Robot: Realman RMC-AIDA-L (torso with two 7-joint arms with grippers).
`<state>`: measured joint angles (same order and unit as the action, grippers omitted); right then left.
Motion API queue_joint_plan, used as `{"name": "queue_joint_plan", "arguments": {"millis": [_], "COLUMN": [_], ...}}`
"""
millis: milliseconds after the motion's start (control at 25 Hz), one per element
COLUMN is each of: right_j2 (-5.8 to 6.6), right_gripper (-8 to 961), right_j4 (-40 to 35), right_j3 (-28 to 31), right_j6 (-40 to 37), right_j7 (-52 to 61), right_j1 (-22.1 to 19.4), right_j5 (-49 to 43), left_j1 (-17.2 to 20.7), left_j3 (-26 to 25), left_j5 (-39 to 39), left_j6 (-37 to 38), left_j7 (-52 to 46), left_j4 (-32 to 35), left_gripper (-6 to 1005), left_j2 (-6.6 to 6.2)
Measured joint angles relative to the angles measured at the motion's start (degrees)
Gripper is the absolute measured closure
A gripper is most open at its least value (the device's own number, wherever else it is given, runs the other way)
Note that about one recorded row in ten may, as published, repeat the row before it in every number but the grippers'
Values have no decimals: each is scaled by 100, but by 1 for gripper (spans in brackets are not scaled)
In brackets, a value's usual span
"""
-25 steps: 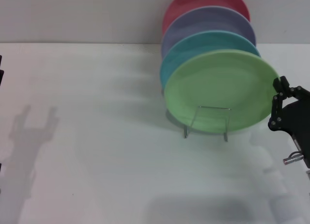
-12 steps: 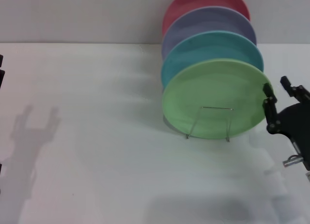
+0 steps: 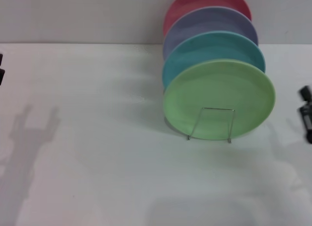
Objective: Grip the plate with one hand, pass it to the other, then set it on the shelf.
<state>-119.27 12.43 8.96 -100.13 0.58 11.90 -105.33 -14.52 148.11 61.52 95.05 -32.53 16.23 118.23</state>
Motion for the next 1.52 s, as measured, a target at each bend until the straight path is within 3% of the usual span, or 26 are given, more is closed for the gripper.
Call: {"name": "queue_joint_plan", "arguments": {"millis": [280,400,840,1520], "right_j2": [12,17,43,8], "right_gripper": [432,394,308,306], "right_j4": [-1006,-1383,-1640,-1220], "right_j3": [808,1055,2476,2657], "right_j6": [103,257,1251,1246], "right_j7": [2736,3206,3180,2273], "right_j1": [66,196,568,767], "right_j5": [122,126,135,268], "left_j1": [-252,-351,-413,-512], "left_j3": [-6,-150,-654,-554], "left_j5": [12,45,51,-36], "left_j6": [-527,-992,-1514,-1685], "left_j7": [1354,2073,2528,2523], "left_j4": [-97,-73,-72,-76], "left_gripper": [170,170,170,170], "left_j2": [24,42,60,60]}}
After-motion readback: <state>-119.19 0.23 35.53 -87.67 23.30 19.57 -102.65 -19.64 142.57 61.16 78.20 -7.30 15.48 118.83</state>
